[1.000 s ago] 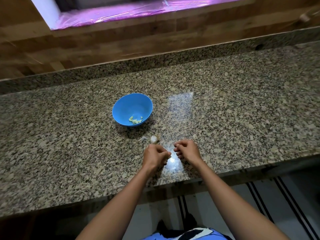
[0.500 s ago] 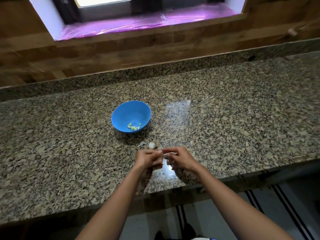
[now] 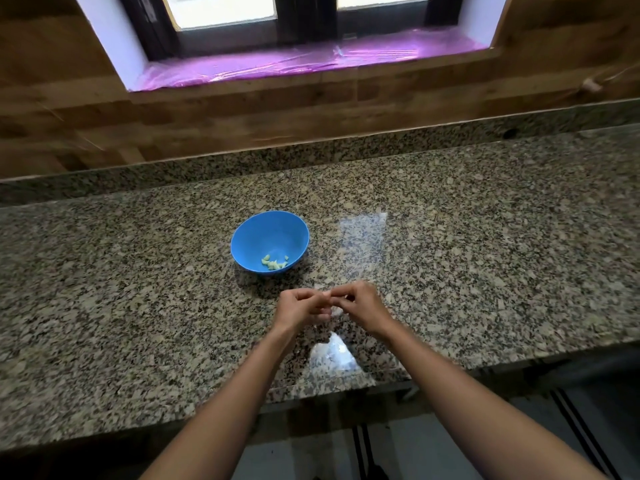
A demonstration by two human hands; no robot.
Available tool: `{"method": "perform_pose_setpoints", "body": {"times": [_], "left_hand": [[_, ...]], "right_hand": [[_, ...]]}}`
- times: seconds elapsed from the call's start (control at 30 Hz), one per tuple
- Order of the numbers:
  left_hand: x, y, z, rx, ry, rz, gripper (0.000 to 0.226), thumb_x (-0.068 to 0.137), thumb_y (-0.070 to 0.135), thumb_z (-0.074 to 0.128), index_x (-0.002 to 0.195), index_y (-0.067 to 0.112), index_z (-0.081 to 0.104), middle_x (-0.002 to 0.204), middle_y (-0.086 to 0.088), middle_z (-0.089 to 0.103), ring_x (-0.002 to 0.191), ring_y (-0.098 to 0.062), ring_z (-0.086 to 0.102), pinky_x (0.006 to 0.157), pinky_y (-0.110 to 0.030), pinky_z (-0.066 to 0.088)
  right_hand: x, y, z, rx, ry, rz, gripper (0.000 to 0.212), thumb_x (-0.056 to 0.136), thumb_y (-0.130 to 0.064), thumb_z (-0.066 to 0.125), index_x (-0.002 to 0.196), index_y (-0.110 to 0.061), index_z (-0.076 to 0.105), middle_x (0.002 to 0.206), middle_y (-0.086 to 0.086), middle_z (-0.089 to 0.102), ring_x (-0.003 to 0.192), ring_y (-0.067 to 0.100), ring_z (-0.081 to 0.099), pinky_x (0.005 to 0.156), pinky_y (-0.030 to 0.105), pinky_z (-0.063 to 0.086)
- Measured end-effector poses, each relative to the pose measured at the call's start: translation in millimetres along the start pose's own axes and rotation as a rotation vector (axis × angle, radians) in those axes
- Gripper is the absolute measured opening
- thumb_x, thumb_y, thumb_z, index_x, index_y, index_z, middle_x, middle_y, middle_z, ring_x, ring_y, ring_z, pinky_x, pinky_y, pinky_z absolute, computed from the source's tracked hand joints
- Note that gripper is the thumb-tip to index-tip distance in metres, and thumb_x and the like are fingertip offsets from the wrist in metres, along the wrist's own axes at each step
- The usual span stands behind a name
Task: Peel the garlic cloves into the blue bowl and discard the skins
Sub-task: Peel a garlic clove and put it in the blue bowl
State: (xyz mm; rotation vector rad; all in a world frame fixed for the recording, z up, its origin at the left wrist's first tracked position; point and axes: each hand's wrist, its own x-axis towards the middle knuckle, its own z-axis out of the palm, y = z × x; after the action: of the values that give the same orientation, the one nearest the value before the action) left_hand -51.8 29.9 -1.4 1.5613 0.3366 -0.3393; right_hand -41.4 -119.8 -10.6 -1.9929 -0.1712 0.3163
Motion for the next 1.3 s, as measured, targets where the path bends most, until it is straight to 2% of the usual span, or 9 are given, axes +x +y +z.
{"method": "perform_pose_setpoints", "body": {"times": [0.13, 0.27, 0.33, 0.63, 0.7, 0.8, 0.93, 1.13, 1.3], "left_hand": [[-2.0, -3.8, -0.1, -0.084, -0.039, 0.066, 0.013, 0.085, 0.006, 0.066, 0.095, -0.002, 0.068, 0.087, -0.019, 0.071, 0.069, -0.020, 0.068, 0.061, -0.023, 0.056], [5.9, -8.3, -13.7, 0.966, -0.102, 0.551, 0.015, 0.095, 0.016, 0.053, 0.098, 0.009, 0.066, 0.085, -0.005, 0.069, 0.066, -0.010, 0.060, 0.057, -0.013, 0.042], [6.6, -10.0, -13.9, 1.188, -0.179, 0.641, 0.019, 0.099, 0.019, 0.045, 0.099, 0.008, 0.060, 0.088, -0.005, 0.063, 0.071, -0.011, 0.054, 0.060, -0.015, 0.038], [6.1, -5.8, -9.0, 0.053, -0.377, -0.276, 0.025, 0.100, 0.018, 0.041, 0.080, 0.010, 0.054, 0.063, 0.002, 0.045, 0.053, -0.007, 0.038, 0.049, -0.017, 0.033], [5.0, -10.8, -6.1, 0.196, -0.302, -0.115, 0.027, 0.101, 0.020, 0.041, 0.080, 0.012, 0.056, 0.064, 0.002, 0.048, 0.055, -0.008, 0.041, 0.052, -0.019, 0.036], [6.2, -18.3, -5.5, 0.788, -0.125, 0.448, 0.026, 0.100, 0.020, 0.044, 0.077, 0.014, 0.055, 0.068, 0.004, 0.051, 0.061, -0.005, 0.043, 0.058, -0.014, 0.034], [10.7, -21.7, -12.8, 1.005, -0.139, 0.873, 0.026, 0.097, 0.017, 0.040, 0.079, 0.007, 0.056, 0.074, 0.002, 0.053, 0.064, -0.006, 0.044, 0.056, -0.010, 0.030], [13.3, -27.7, -9.3, 0.698, -0.148, 0.354, 0.021, 0.096, 0.022, 0.052, 0.082, 0.023, 0.067, 0.063, 0.014, 0.055, 0.055, 0.002, 0.046, 0.052, -0.014, 0.033], [8.1, -24.0, -10.1, 0.267, -0.042, 0.160, 0.009, 0.080, 0.014, 0.072, 0.079, 0.006, 0.071, 0.063, -0.004, 0.067, 0.055, -0.012, 0.061, 0.048, -0.018, 0.048]], "right_hand": [[1.2, -1.3, -2.1, 0.151, -0.098, 0.082, 0.019, 0.091, -0.015, 0.056, 0.097, -0.003, 0.070, 0.067, -0.003, 0.066, 0.042, -0.004, 0.048, 0.043, 0.009, 0.037], [0.8, 3.3, -11.2, 0.019, -0.210, 0.127, 0.019, 0.091, -0.020, 0.055, 0.084, -0.009, 0.069, 0.064, -0.001, 0.061, 0.050, 0.008, 0.044, 0.047, 0.018, 0.034], [2.4, 1.1, -15.1, -0.082, -0.218, 0.117, 0.019, 0.091, -0.021, 0.056, 0.085, -0.008, 0.068, 0.064, -0.002, 0.059, 0.050, 0.008, 0.043, 0.047, 0.017, 0.035], [-6.3, 16.5, -7.3, -0.572, -0.067, -0.305, 0.031, 0.095, -0.022, 0.044, 0.094, -0.006, 0.070, 0.080, 0.008, 0.068, 0.063, 0.015, 0.060, 0.067, 0.011, 0.046], [-4.8, 14.6, -4.6, -0.492, -0.040, -0.226, 0.027, 0.095, -0.019, 0.047, 0.088, -0.004, 0.069, 0.072, 0.005, 0.064, 0.058, 0.013, 0.056, 0.061, 0.018, 0.049], [-2.9, 9.3, -8.8, 0.239, -0.135, 0.181, 0.022, 0.090, -0.014, 0.054, 0.074, -0.003, 0.063, 0.059, -0.001, 0.054, 0.049, 0.008, 0.042, 0.045, 0.014, 0.036], [-10.3, 5.7, -14.9, 0.899, -0.390, 0.542, 0.012, 0.082, -0.015, 0.056, 0.082, -0.005, 0.062, 0.067, 0.001, 0.055, 0.052, 0.007, 0.047, 0.043, 0.013, 0.040], [-4.7, 12.7, 3.4, 0.165, -0.125, 0.183, 0.024, 0.090, -0.025, 0.059, 0.093, -0.005, 0.070, 0.080, 0.015, 0.071, 0.058, 0.029, 0.057, 0.053, 0.034, 0.049], [-10.5, 13.4, -2.4, 0.301, -0.123, 0.229, 0.015, 0.086, -0.013, 0.063, 0.092, -0.001, 0.070, 0.076, 0.015, 0.068, 0.048, 0.013, 0.055, 0.040, 0.018, 0.044]]}}
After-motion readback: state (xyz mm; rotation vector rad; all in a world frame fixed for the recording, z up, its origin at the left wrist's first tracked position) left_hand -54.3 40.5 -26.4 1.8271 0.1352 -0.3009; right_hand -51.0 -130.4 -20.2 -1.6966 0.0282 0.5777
